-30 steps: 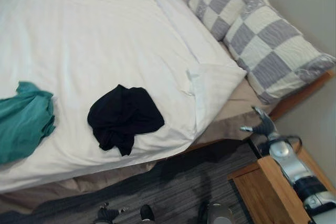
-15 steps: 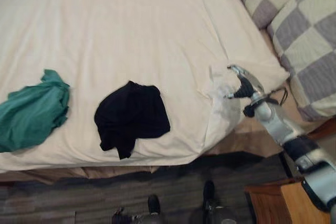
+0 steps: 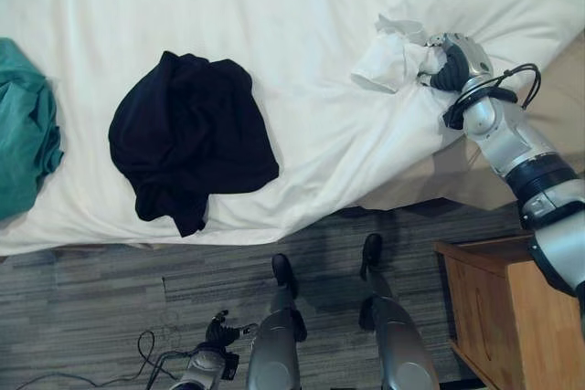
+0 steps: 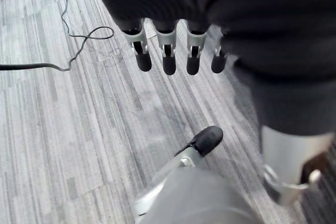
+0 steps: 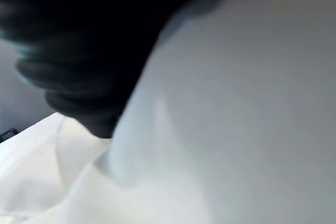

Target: Tidy up the quilt and then pick up the clothes from the bed and put them into the laundry hamper.

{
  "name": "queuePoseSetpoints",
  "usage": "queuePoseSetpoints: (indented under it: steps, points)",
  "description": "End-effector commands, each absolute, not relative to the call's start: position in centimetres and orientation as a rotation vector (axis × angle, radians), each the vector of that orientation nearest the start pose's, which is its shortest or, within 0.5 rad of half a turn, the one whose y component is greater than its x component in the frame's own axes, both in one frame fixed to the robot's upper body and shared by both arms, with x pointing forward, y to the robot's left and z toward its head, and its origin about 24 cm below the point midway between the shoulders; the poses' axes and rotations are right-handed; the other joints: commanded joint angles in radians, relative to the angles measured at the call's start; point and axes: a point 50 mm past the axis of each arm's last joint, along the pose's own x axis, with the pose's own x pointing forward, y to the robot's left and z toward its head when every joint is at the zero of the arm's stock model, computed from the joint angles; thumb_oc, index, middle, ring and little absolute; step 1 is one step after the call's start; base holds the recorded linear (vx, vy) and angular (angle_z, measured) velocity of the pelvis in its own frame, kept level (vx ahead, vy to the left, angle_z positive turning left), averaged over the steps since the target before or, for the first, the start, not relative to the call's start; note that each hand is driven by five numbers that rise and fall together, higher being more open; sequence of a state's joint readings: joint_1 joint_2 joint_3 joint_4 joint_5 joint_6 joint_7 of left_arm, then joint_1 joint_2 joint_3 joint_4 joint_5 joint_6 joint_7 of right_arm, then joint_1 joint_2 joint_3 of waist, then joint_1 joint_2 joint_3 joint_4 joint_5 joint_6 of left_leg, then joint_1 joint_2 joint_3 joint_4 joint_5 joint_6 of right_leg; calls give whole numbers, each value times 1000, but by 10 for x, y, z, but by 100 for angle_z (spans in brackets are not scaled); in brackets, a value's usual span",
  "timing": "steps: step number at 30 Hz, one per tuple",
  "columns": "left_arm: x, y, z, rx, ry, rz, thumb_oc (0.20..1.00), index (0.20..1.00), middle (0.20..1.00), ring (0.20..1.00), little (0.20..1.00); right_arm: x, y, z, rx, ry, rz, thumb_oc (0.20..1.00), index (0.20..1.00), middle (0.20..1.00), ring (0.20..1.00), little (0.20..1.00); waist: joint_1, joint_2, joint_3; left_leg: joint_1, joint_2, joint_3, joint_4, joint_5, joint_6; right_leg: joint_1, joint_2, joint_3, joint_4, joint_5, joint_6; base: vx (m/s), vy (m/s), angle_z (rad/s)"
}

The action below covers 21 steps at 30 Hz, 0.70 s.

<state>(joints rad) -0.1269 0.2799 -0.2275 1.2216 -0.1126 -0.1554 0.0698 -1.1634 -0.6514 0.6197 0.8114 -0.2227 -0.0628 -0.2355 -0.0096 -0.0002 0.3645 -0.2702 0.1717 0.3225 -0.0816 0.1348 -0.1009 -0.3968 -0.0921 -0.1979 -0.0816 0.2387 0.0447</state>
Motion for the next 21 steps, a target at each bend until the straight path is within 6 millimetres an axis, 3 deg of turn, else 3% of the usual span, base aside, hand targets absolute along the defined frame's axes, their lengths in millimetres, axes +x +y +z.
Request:
queuePoseSetpoints:
  steps: [1,2,3,4,9,11,12,14,16,17,18,19,20,21]
  points:
    - [153,246,-137,352,968,79,1000,1000,1000,1000,1000,405,-208,229,-1131,-327,-137,200,200,200,200,200,-8,-29,-45,58,90,27,-6,-8,-80,102,-70,-8,35,-163,112,73,10,6]
    - [158,241,-137,329,958,78,1000,1000,1000,1000,1000,399,-211,210,-1074,-311,-128,200,200,200,200,200,-21,-30,-61,90,89,29,-6,-15,-81,140,-65,-11,21,-166,109,59,15,11]
    - [158,241,-137,329,958,78,1000,1000,1000,1000,1000,399,-211,210,-1074,-311,-128,200,200,200,200,200,-21,-30,-60,91,89,29,-6,-15,-81,141,-65,-11,21,-166,109,102,21,18]
    - [159,235,-138,322,964,67,1000,1000,1000,1000,1000,389,-222,182,-992,-254,-141,1000,1000,1000,1000,1000,-34,-33,-82,129,87,31,-6,-28,-79,187,-63,-14,3,-169,107,122,11,13]
    - [160,225,-141,304,993,61,1000,1000,1000,1000,1000,344,-260,81,-558,30,-255,1000,1000,1000,1000,1000,-76,-52,-152,218,85,50,-6,-65,-71,261,-65,-7,-6,-183,113,131,47,0]
    - [152,226,-145,305,1042,68,1000,1000,1000,1000,1000,308,-290,31,-121,154,-485,1000,1000,1000,1000,1000,-99,-59,-193,255,80,60,-6,-85,-65,288,-69,3,-6,-184,119,150,74,-7]
    - [152,226,-145,308,1042,68,1000,1000,1000,1000,1000,308,-290,31,-119,155,-486,1000,1000,1000,1000,1000,-97,-61,-195,253,79,61,-6,-82,-65,285,-70,4,-6,-182,118,117,57,-19]
    - [140,228,-150,310,1092,74,1000,1000,1000,1000,1000,283,-315,12,64,189,-681,1000,1000,1000,1000,1000,-109,-63,-212,281,75,71,-6,-98,-63,306,-73,5,-6,-186,123,85,55,-19]
    - [132,229,-152,306,1114,81,1000,1000,1000,1000,1000,266,-338,11,74,194,-823,1000,1000,1000,1000,1000,-113,-63,-222,302,71,76,-6,-108,-61,322,-75,8,-6,-190,126,76,51,-13]
    - [133,229,-152,307,1114,81,1000,1000,1000,1000,1000,266,-338,11,74,194,-824,1000,1000,1000,1000,1000,-112,-64,-222,300,71,77,-6,-104,-60,320,-75,9,-6,-187,125,93,70,-22]
    - [128,229,-153,296,1123,87,1000,1000,1000,1000,1000,255,-360,22,-34,180,-949,1000,1000,1000,1000,1000,-113,-59,-229,319,68,78,-6,-116,-59,336,-78,6,-6,-194,129,37,36,-17]
    - [129,229,-153,297,1123,87,1000,1000,1000,1000,1000,255,-360,22,-34,180,-950,1000,1000,1000,1000,1000,-113,-59,-229,316,67,78,-6,-112,-58,333,-79,7,-6,-190,127,99,74,-13]
    - [126,231,-153,302,1124,93,1000,1000,1000,1000,1000,254,-376,45,-97,112,-1019,1000,1000,1000,1000,1000,-115,-57,-231,327,64,74,-6,-120,-57,346,-82,4,-6,-195,131,25,30,-4]
    - [126,231,-153,302,1123,93,1000,1000,1000,1000,1000,254,-376,45,-97,111,-1019,1000,1000,1000,1000,1000,-115,-57,-231,324,64,74,-6,-115,-56,343,-82,5,-6,-191,130,61,55,-2]
